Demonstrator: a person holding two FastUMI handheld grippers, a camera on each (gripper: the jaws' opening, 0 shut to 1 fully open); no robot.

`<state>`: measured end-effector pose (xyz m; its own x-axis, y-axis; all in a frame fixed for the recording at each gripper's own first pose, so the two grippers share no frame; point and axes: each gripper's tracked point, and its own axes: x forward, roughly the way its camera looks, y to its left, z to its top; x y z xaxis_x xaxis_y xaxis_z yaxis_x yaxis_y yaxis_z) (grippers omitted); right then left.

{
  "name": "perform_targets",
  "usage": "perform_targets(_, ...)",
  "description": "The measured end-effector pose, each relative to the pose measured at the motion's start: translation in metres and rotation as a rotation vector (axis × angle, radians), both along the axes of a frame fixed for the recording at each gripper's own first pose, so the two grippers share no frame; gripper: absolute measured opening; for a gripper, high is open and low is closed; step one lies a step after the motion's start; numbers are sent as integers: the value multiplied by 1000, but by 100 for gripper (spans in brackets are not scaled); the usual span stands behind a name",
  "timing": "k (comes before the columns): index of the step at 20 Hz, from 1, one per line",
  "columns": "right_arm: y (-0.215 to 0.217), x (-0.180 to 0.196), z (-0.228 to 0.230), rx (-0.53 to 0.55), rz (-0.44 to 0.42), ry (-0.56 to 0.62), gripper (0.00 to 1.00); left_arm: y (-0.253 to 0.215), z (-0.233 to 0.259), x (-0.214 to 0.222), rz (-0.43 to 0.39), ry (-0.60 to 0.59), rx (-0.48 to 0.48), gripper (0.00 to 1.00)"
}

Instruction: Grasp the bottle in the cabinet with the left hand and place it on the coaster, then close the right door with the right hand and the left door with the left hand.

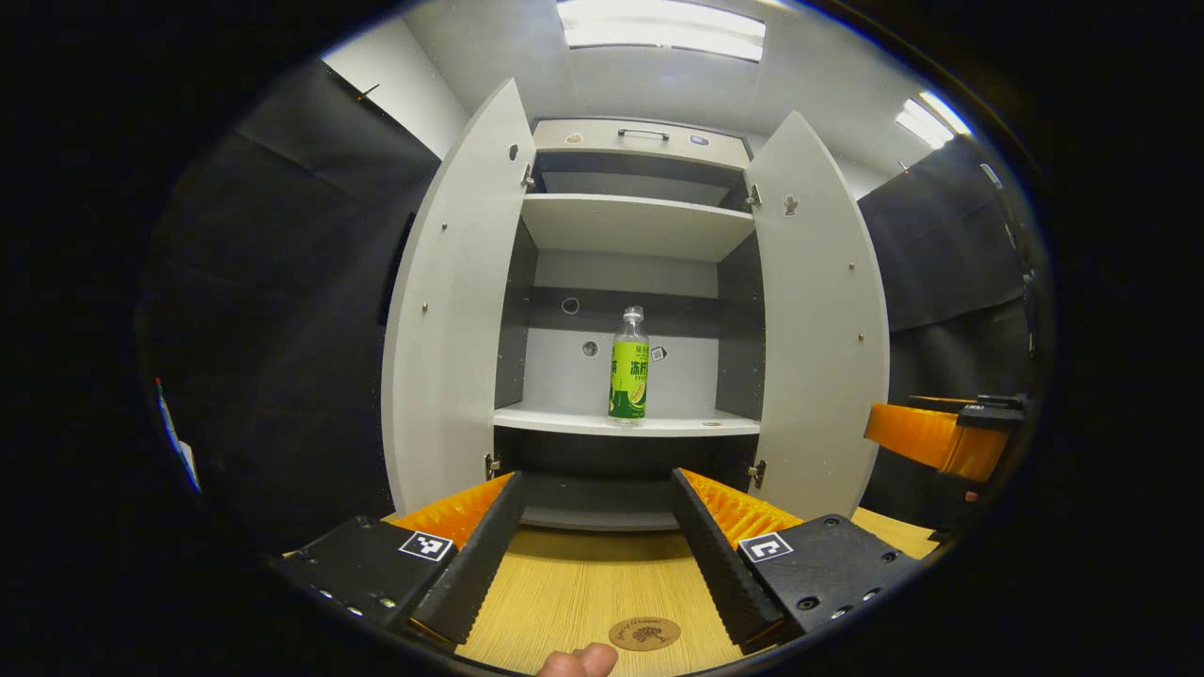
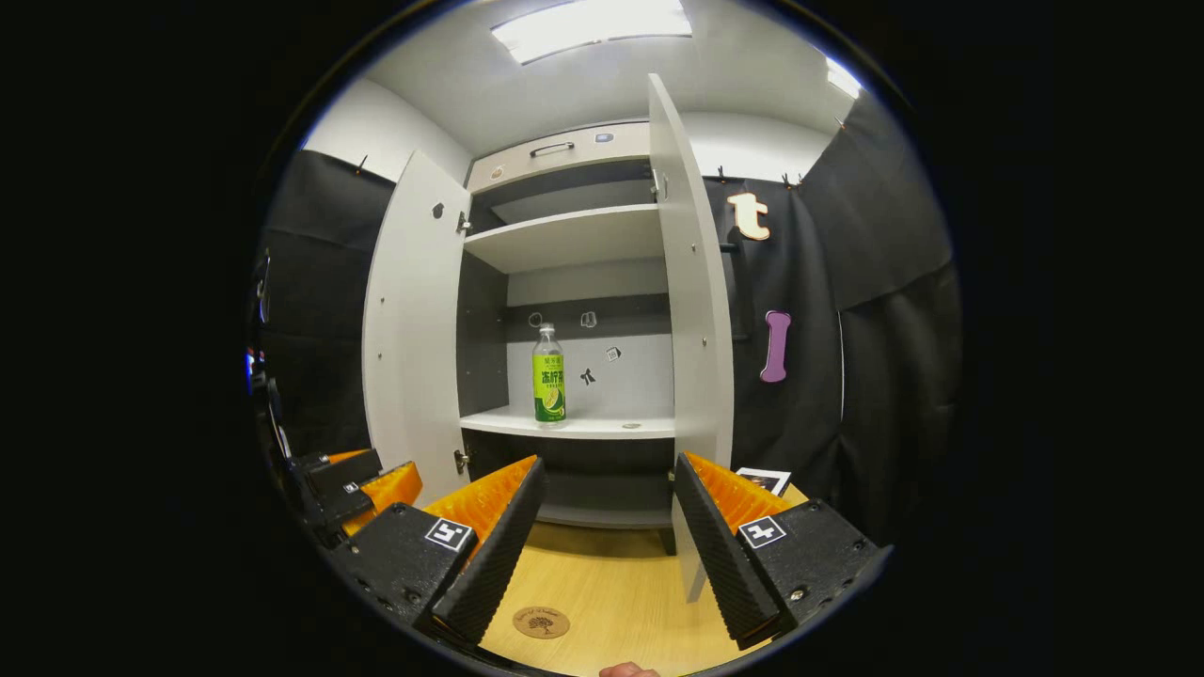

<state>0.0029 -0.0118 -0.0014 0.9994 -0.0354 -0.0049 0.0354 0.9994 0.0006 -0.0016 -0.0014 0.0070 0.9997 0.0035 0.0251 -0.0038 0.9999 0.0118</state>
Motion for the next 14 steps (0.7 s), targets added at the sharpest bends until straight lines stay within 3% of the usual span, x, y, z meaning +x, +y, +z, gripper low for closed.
perform_targets(3, 2, -1, 8, 40, 10, -16, 85, 1, 1, -1, 7, -4, 3, 94)
perform_targets(8, -4, -1, 6, 17, -5, -13, 85, 0, 1, -2, 7, 0, 0, 94)
perform_targets(9, -4, -1, 5, 23, -4, -12, 85, 1, 2, -3, 8, -1, 0, 89)
perform_targets(10, -3, -1, 5, 29, -3, -8, 85, 1, 2, -3, 7, 0, 0, 94)
perform_targets(14, -2, -3, 0, 29, 1, 2, 85, -3, 2, -4, -8, 11, -4, 94)
